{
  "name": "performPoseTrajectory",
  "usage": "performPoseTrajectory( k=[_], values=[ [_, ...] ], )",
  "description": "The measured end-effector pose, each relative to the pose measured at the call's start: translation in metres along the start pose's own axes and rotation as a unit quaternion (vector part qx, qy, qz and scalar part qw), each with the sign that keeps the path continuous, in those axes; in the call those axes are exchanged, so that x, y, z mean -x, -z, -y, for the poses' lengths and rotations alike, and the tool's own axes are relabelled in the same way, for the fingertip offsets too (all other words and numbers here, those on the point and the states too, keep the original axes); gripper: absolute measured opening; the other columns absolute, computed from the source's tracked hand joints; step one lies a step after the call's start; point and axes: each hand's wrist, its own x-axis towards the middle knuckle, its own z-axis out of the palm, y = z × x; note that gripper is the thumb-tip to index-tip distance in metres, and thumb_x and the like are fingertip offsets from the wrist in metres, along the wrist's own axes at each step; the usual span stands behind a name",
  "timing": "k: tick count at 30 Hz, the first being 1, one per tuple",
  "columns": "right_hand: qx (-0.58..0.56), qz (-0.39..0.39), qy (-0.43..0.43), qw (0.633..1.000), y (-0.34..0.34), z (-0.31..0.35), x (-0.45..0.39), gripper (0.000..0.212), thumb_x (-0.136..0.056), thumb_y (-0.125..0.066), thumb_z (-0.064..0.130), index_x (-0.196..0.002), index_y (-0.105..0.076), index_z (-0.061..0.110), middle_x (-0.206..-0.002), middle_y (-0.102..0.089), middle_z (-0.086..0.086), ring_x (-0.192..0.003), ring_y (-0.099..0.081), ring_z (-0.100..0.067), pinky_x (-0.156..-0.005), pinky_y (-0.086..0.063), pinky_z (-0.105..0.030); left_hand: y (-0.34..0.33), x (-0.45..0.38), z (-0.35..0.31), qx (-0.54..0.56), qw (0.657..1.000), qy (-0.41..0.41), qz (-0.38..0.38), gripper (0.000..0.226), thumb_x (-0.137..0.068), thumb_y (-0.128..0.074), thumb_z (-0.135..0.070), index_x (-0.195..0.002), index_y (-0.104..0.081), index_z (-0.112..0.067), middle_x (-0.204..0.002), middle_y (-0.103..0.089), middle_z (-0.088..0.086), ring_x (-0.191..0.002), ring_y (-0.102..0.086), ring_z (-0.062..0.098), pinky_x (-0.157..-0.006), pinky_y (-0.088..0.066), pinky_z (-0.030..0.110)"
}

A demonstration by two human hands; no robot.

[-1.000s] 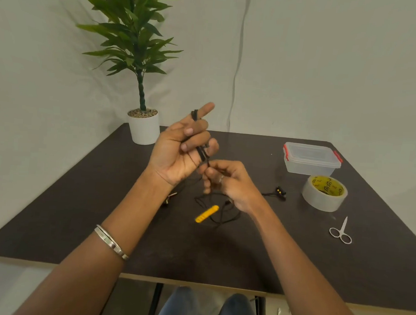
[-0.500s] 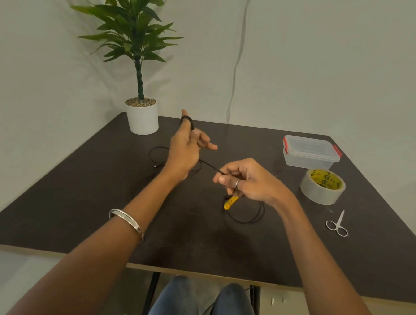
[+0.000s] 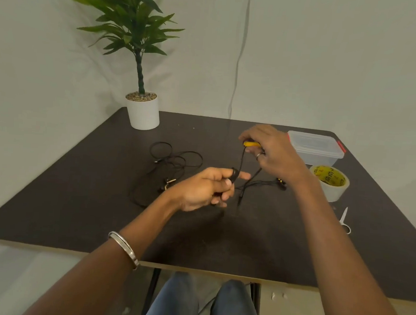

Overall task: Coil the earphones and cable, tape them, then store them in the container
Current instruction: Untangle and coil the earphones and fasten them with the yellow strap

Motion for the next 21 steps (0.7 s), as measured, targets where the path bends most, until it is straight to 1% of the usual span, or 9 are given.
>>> performPoseTrajectory(
  k=[2, 5, 8, 11, 13, 14, 16, 18, 21],
  values=[
    [-0.07, -0.025, -0.03, 0.997, -0.003, -0.001, 0.001, 0.03, -0.082, -0.065, -0.006, -0.11, -0.065, 0.006, -0.108, -0.066, -0.006, -0.097, -0.061, -0.013, -0.08, -0.049, -0.022, -0.001, 0.002, 0.0, 0.139, 0.988, 0.008, 0.058, 0.038, -0.1, -0.038, -0.009, -0.136, -0.049, -0.01, -0.066, -0.038, 0.0, -0.047, -0.029, 0.005, -0.095, -0.042, 0.065],
    [-0.173, -0.085, -0.117, 0.974, -0.009, -0.007, 0.004, 0.039, -0.08, -0.056, -0.017, -0.109, -0.065, 0.006, -0.102, -0.067, -0.011, -0.083, -0.067, -0.01, -0.065, -0.057, -0.019, 0.002, 0.006, -0.001, 0.3, 0.942, -0.031, 0.149, 0.047, -0.098, -0.041, -0.009, -0.144, -0.036, -0.002, -0.067, -0.034, 0.0, -0.048, -0.021, 0.006, -0.088, -0.039, 0.075],
    [-0.284, -0.11, -0.221, 0.926, -0.018, -0.014, 0.009, 0.044, -0.078, -0.047, -0.023, -0.102, -0.065, 0.01, -0.089, -0.068, -0.01, -0.065, -0.069, -0.011, -0.055, -0.056, -0.023, 0.005, 0.01, -0.005, 0.389, 0.898, -0.077, 0.193, 0.059, -0.097, -0.045, -0.008, -0.149, -0.02, -0.001, -0.069, -0.029, 0.001, -0.049, -0.025, 0.006, -0.078, -0.05, 0.068],
    [-0.345, -0.069, -0.274, 0.895, -0.027, -0.015, 0.014, 0.033, -0.082, -0.05, -0.021, -0.092, -0.067, 0.006, -0.07, -0.07, 0.003, -0.046, -0.061, -0.006, -0.034, -0.037, -0.017, 0.009, 0.014, -0.012, 0.447, 0.864, -0.121, 0.198, 0.059, -0.096, -0.04, -0.003, -0.149, -0.014, 0.0, -0.071, -0.028, 0.002, -0.05, -0.028, 0.009, -0.066, -0.058, 0.053],
    [-0.367, -0.045, -0.256, 0.893, -0.028, -0.017, 0.019, 0.009, -0.08, -0.07, -0.004, -0.085, -0.07, 0.004, -0.057, -0.068, 0.005, -0.042, -0.056, -0.002, -0.035, -0.033, -0.016, 0.014, 0.018, -0.018, 0.467, 0.851, -0.144, 0.195, 0.058, -0.094, -0.038, 0.002, -0.148, -0.017, 0.001, -0.071, -0.029, 0.003, -0.051, -0.029, 0.011, -0.059, -0.059, 0.046],
    [-0.396, -0.038, -0.245, 0.884, -0.027, -0.02, 0.022, 0.009, -0.075, -0.077, 0.006, -0.082, -0.072, 0.006, -0.055, -0.067, 0.004, -0.043, -0.054, -0.001, -0.037, -0.032, -0.016, 0.018, 0.019, -0.02, 0.471, 0.848, -0.155, 0.188, 0.058, -0.093, -0.037, 0.004, -0.148, -0.018, 0.001, -0.071, -0.03, 0.003, -0.051, -0.03, 0.012, -0.057, -0.059, 0.044],
    [-0.479, -0.011, -0.22, 0.85, -0.023, -0.028, 0.029, 0.016, -0.063, -0.083, 0.024, -0.076, -0.077, 0.016, -0.058, -0.067, 0.0, -0.046, -0.053, -0.005, -0.042, -0.031, -0.018, 0.024, 0.021, -0.023, 0.485, 0.84, -0.175, 0.167, 0.056, -0.093, -0.034, 0.006, -0.147, -0.021, 0.001, -0.071, -0.03, 0.003, -0.052, -0.031, 0.013, -0.056, -0.059, 0.042],
    [-0.556, -0.015, -0.209, 0.805, -0.025, -0.038, 0.036, 0.025, -0.059, -0.086, 0.035, -0.073, -0.077, 0.017, -0.06, -0.066, -0.001, -0.043, -0.046, -0.004, -0.04, -0.029, -0.015, 0.029, 0.021, -0.023, 0.502, 0.831, -0.194, 0.143, 0.052, -0.097, -0.033, 0.002, -0.147, -0.021, 0.0, -0.072, -0.03, 0.003, -0.052, -0.031, 0.014, -0.057, -0.059, 0.041],
    [-0.574, -0.098, -0.252, 0.773, -0.032, -0.039, 0.037, 0.033, -0.063, -0.083, 0.046, -0.074, -0.076, 0.016, -0.064, -0.067, 0.001, -0.046, -0.044, -0.004, -0.042, -0.033, -0.015, 0.031, 0.019, -0.02, 0.508, 0.828, -0.204, 0.121, 0.047, -0.101, -0.033, -0.007, -0.146, -0.023, 0.001, -0.073, -0.03, 0.003, -0.052, -0.032, 0.014, -0.057, -0.058, 0.04]
  ],
)
